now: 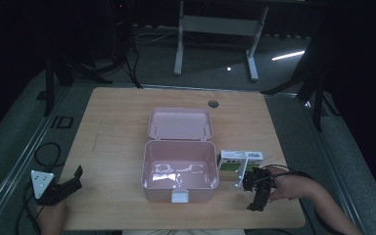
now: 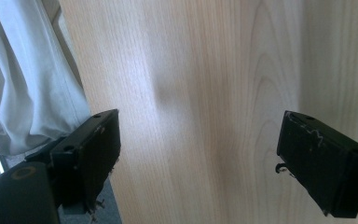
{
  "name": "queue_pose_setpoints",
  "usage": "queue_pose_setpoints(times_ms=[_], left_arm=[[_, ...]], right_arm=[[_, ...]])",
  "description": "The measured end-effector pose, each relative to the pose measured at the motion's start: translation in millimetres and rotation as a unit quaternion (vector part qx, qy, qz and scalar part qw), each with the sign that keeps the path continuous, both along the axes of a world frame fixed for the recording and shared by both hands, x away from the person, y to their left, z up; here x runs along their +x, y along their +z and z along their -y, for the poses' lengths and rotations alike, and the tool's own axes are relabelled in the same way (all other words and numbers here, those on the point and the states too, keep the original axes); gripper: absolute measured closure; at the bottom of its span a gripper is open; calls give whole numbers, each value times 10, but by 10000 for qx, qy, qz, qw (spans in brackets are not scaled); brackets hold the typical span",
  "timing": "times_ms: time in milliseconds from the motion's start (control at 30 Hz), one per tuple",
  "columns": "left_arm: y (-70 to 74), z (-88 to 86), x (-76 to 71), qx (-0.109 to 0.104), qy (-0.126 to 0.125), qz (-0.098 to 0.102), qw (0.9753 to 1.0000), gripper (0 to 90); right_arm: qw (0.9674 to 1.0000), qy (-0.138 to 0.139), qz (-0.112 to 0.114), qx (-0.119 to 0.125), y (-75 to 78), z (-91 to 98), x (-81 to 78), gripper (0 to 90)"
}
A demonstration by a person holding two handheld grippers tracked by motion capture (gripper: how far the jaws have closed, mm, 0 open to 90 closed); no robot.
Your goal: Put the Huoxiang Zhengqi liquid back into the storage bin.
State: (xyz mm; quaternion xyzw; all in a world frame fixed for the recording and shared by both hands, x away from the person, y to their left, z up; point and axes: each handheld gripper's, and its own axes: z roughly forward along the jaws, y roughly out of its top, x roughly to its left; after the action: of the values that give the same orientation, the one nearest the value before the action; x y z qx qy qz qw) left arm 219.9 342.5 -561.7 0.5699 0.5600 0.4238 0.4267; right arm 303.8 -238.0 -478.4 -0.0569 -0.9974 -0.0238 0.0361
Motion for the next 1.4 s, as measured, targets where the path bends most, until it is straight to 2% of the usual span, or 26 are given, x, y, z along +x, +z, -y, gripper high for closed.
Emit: queue_pose_setpoints(times_ms=[100, 167, 233, 300, 400, 567, 667, 967, 1067, 1167, 1233, 1400], left_arm=[[0, 3, 2, 9, 1, 2, 10000, 45], [0, 5, 2, 18, -5, 1, 10000, 45], [0, 6, 1, 21, -3, 2, 10000, 45], [0, 5, 3, 13, -5, -1, 10000, 45], [0, 7, 5, 20, -14, -10, 10000, 45], [0, 6, 5, 35, -31, -16, 10000, 45], [0, 6, 5, 38, -31, -13, 10000, 45], [0, 9, 8, 44, -34, -14, 10000, 45], [0, 7, 6, 39, -31, -10, 10000, 45], [0, 7, 7, 37, -32, -12, 10000, 45], [0, 7, 6, 44, -36, -8, 10000, 45], [0, 8, 7, 39, -38, -14, 10000, 45]], right_arm=[[10000, 75, 38, 21, 71, -54, -10, 127], [9998, 150, 111, 46, 174, -110, -5, 128], [9998, 150, 111, 46, 174, -110, -5, 128], [9994, 258, 213, 49, 311, -161, 7, 138], [9990, 297, 335, 58, 438, -195, 34, 149], [9986, 293, 425, 100, 613, -208, 124, 173], [9983, 266, 511, 93, 717, -199, 244, 187], [9981, 125, 594, 53, 875, -197, 497, 194], [9977, 149, 662, 51, 906, -198, 620, 253], [9977, 143, 670, 7, 897, -202, 675, 272], [9969, 155, 775, -18, 879, -206, 727, 315], [9973, 115, 719, -71, 800, -223, 843, 372]])
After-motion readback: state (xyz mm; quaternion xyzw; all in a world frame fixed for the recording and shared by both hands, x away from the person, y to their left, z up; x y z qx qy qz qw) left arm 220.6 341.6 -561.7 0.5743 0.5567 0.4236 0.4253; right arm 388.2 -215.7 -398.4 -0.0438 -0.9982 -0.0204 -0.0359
